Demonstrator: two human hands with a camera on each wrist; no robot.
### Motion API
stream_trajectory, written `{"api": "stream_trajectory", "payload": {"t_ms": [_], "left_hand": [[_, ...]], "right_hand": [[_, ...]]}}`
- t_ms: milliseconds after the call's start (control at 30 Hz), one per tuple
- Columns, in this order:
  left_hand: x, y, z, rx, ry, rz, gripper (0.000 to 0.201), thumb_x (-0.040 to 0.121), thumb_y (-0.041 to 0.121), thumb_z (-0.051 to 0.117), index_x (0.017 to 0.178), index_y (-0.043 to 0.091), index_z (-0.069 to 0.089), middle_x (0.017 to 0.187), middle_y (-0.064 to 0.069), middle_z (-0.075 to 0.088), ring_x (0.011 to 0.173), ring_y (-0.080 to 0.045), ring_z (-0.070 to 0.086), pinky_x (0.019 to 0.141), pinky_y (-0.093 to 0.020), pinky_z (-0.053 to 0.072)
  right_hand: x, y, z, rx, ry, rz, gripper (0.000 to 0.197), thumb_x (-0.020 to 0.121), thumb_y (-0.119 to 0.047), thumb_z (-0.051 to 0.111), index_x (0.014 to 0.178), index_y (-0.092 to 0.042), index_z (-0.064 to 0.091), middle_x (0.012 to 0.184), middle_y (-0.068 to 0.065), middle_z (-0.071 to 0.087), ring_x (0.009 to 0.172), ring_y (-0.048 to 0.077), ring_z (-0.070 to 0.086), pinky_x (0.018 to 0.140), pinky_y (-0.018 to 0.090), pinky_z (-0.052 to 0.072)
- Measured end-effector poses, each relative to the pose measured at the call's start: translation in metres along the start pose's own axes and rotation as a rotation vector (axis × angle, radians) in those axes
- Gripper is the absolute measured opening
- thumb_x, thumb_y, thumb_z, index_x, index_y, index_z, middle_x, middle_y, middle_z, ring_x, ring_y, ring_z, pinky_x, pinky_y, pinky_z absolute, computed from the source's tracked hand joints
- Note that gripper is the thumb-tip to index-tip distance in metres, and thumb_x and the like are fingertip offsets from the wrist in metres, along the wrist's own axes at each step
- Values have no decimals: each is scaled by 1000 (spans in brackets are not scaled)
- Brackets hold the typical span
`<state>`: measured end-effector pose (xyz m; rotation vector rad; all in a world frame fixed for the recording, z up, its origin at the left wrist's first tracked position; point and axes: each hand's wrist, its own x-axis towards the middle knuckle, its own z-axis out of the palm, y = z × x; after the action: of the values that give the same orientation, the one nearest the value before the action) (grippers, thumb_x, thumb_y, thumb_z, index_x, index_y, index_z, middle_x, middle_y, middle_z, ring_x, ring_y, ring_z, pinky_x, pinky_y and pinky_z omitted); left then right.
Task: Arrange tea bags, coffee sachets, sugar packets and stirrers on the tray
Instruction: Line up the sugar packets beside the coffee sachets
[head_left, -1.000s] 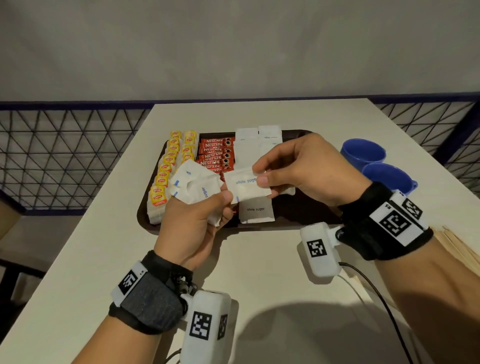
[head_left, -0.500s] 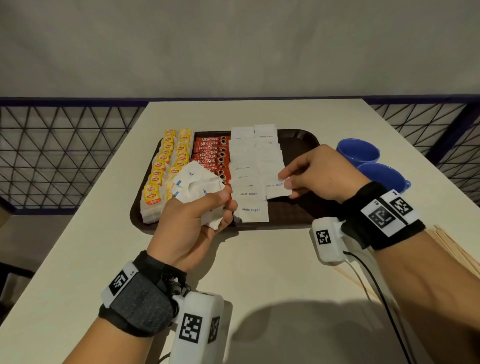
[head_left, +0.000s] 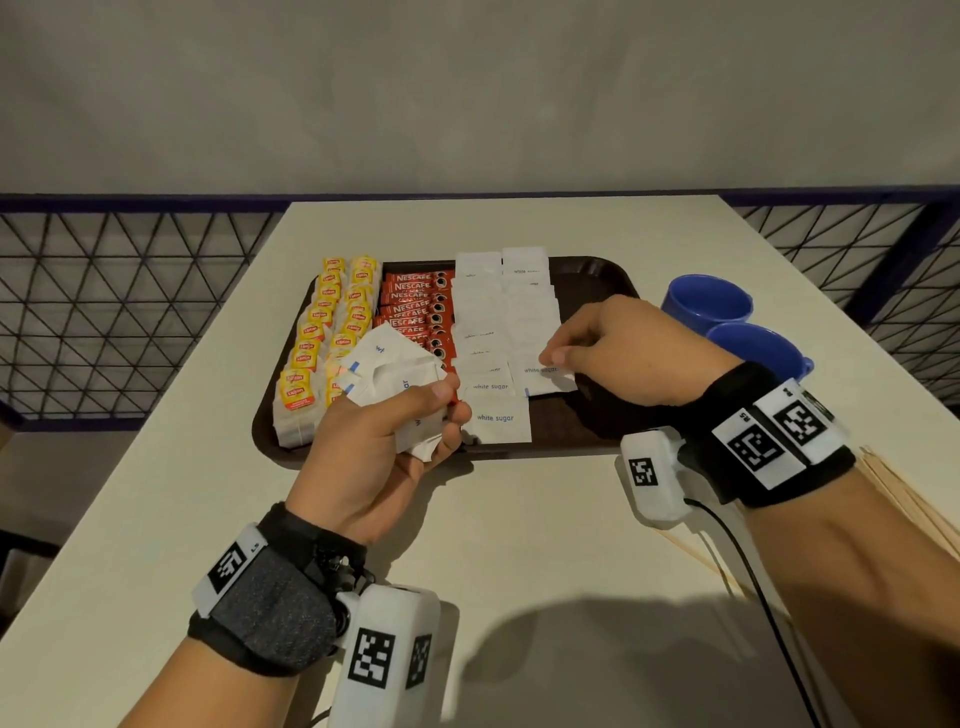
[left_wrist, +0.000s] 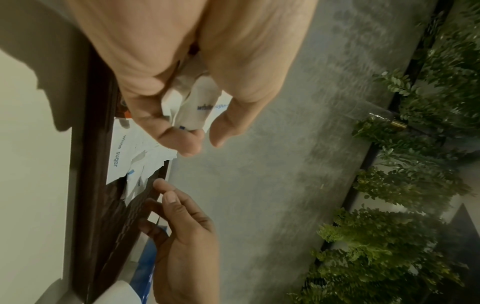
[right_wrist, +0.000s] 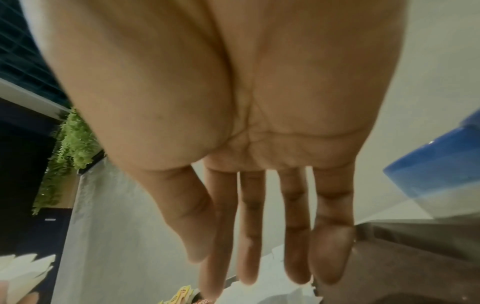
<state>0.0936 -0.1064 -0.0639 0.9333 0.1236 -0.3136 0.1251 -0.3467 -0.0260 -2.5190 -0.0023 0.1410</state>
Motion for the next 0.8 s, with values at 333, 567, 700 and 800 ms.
{"api": "stream_trajectory", "payload": {"t_ms": [333,567,700,800], "left_hand": [[0,0,-1,4,0,-8,47,73,6,73,117,-7,67,87,-13,71,75,-22,68,57,-22,57],[0,1,-1,-104,-22,-73,30,89,-6,52,117,-2,62,106,-23,71,91,-38,72,77,-39,65],[-3,0,1,-135,-102,-107,47,91,-11,28,126,-2,58,113,-26,72,101,-49,71,85,-55,61],[-5,-2,1,-44,-200,-105,50,95,-16,31,136,0,54,124,-27,70,109,-52,69,84,-55,62]], "right_hand": [[-5,-8,2,-139,-200,-9,27,105,-28,57,117,-18,79,120,-4,75,107,13,67,88,21,50],[-8,-12,-3,-14,-71,-1,24,105,-26,58,112,-23,80,111,-12,76,103,12,70,81,15,51],[-19,-26,-6,116,-30,-125,19,101,-32,64,115,-29,77,108,-17,74,100,2,69,88,17,51],[-25,-38,-2,222,-55,-210,20,95,-32,72,115,-33,74,104,-15,74,92,2,70,83,23,58]]}}
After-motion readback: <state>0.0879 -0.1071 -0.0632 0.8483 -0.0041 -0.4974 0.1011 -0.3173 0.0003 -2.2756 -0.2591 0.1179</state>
